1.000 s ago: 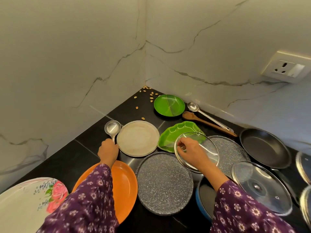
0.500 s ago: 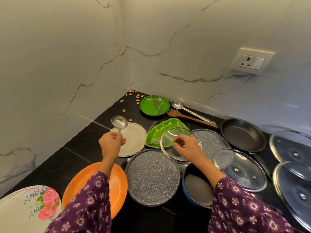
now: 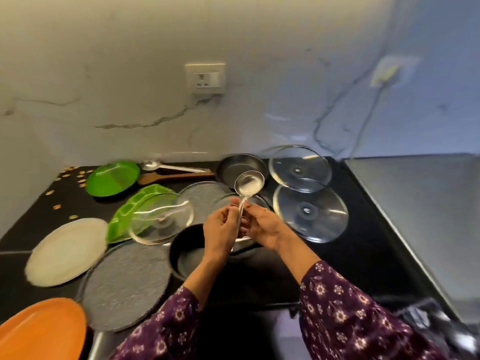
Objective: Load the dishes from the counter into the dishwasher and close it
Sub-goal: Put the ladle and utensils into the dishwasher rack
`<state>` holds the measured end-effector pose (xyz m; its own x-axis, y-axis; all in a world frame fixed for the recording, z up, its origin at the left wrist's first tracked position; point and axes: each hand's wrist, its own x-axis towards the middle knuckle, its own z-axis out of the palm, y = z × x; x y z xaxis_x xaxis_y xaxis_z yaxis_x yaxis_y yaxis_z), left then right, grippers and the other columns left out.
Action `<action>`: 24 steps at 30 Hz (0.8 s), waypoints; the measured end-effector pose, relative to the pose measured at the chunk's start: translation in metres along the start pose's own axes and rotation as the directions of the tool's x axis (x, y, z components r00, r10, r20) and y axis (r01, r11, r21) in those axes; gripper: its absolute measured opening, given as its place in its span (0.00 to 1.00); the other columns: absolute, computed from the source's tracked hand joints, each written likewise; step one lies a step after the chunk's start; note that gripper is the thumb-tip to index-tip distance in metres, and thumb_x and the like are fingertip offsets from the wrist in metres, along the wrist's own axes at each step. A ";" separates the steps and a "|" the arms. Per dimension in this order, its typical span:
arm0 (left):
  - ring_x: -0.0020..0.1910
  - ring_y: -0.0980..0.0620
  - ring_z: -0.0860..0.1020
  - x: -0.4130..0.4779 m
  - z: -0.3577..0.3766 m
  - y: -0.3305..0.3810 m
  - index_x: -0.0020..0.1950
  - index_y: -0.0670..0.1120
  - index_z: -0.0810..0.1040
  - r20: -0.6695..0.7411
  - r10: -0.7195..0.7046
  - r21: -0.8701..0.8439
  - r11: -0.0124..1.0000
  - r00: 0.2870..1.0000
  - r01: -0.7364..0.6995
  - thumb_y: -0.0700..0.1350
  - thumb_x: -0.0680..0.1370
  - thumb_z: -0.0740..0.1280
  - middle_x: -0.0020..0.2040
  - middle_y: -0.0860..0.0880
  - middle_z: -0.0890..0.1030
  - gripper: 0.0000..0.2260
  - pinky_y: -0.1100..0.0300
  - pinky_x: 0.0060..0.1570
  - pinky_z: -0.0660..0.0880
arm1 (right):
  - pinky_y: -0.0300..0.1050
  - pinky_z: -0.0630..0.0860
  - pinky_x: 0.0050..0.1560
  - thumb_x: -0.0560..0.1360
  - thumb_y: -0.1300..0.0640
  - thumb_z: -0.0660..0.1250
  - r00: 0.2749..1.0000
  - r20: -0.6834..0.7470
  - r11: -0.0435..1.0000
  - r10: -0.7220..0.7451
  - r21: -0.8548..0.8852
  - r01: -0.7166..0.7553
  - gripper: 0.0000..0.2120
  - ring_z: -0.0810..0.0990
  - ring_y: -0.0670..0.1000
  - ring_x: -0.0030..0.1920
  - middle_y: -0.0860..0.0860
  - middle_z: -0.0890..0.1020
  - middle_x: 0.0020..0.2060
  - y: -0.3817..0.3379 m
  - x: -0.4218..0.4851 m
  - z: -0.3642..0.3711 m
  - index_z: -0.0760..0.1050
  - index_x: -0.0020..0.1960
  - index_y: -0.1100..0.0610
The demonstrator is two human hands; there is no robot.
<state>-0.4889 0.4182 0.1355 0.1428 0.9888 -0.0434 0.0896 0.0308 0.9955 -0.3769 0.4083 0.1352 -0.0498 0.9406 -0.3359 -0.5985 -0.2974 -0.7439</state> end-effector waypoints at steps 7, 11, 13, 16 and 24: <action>0.29 0.50 0.79 -0.072 0.153 -0.009 0.36 0.44 0.77 0.312 0.026 0.132 0.989 0.950 -0.070 0.45 0.80 0.61 0.31 0.45 0.81 0.14 0.58 0.31 0.76 | 0.45 0.71 0.40 0.72 0.54 0.66 0.956 -0.281 0.974 -0.085 0.177 0.139 0.07 0.77 0.50 0.38 0.50 0.83 0.37 -0.034 -0.116 -0.136 0.81 0.41 0.56; 0.23 0.62 0.71 -0.129 0.243 -0.013 0.35 0.41 0.74 0.529 0.074 0.222 0.949 0.846 -0.222 0.45 0.80 0.62 0.27 0.51 0.75 0.15 0.70 0.25 0.65 | 0.43 0.76 0.39 0.76 0.62 0.63 0.859 -0.491 0.952 -0.142 0.169 0.254 0.06 0.80 0.48 0.34 0.51 0.83 0.33 -0.047 -0.198 -0.227 0.77 0.43 0.58; 0.24 0.60 0.72 -0.149 0.282 -0.023 0.33 0.43 0.71 0.618 0.093 0.289 0.897 0.780 -0.336 0.47 0.80 0.62 0.27 0.53 0.74 0.16 0.67 0.26 0.65 | 0.41 0.79 0.38 0.77 0.63 0.62 0.815 -0.553 0.948 -0.173 0.132 0.291 0.06 0.82 0.48 0.34 0.51 0.82 0.31 -0.052 -0.235 -0.271 0.76 0.43 0.59; 0.33 0.52 0.79 -0.178 0.339 -0.038 0.36 0.46 0.73 0.704 0.108 0.292 0.857 0.702 -0.424 0.52 0.78 0.61 0.31 0.52 0.78 0.14 0.56 0.35 0.75 | 0.38 0.79 0.39 0.78 0.66 0.60 0.746 -0.629 0.946 -0.220 0.048 0.319 0.07 0.82 0.47 0.32 0.51 0.81 0.28 -0.059 -0.298 -0.340 0.74 0.43 0.61; 0.39 0.48 0.78 -0.212 0.469 -0.065 0.46 0.47 0.75 0.776 0.220 0.229 0.775 0.591 -0.590 0.51 0.79 0.61 0.38 0.49 0.80 0.08 0.53 0.41 0.73 | 0.36 0.68 0.32 0.77 0.63 0.63 0.707 -0.683 0.857 -0.186 -0.465 -0.223 0.07 0.75 0.43 0.29 0.51 0.79 0.31 -0.033 -0.450 -0.491 0.76 0.42 0.64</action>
<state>-0.0631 0.1383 0.0401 0.8691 0.4777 0.1284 0.2110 -0.5927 0.7773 0.0575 -0.0859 0.0271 0.6221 0.6082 -0.4930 -0.1303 -0.5404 -0.8312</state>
